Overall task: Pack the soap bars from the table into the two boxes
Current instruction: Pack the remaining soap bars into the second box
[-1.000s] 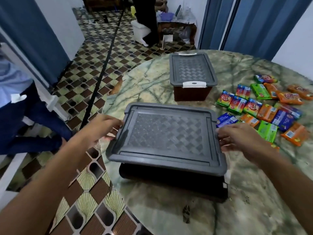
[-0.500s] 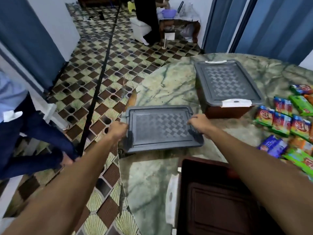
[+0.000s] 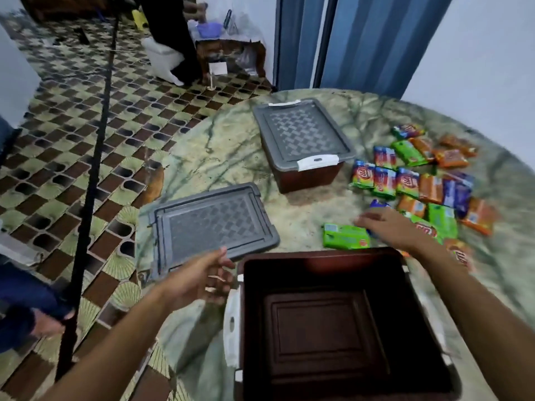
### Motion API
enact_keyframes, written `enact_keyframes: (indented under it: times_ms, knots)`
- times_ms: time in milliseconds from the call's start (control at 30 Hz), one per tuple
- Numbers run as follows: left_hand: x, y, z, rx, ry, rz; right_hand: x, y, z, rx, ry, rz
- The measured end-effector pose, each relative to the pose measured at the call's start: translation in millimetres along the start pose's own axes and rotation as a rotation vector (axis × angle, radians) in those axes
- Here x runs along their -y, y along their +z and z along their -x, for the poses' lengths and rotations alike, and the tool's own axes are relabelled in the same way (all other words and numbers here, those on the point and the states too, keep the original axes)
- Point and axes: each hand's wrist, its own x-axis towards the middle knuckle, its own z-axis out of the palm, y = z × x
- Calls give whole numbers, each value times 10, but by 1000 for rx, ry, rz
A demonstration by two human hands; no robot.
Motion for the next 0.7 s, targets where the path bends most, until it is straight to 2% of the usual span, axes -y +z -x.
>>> enact_keyframes:
  times_ms: [67, 167, 267, 433, 533, 700]
  knots:
    - [13, 216, -113, 15, -2, 6, -347, -155, 300, 21, 166, -70]
    - [-65, 653, -151, -122, 109, -29, -823, -111, 649, 116, 314, -351]
    - [-238, 1097, -108, -247, 194, -86, -1121, -81, 859, -41, 254, -527]
    - [-520, 1752, -224, -266, 279, -191, -1420, -392, 1308, -256, 162, -565]
    - [-583, 1993, -349, -251, 301, -250, -1532, -544, 1527, -299, 175, -553]
    - [-427, 2175, -558, -226, 244, -302, -1708, -536, 1605, -336, 265, -625]
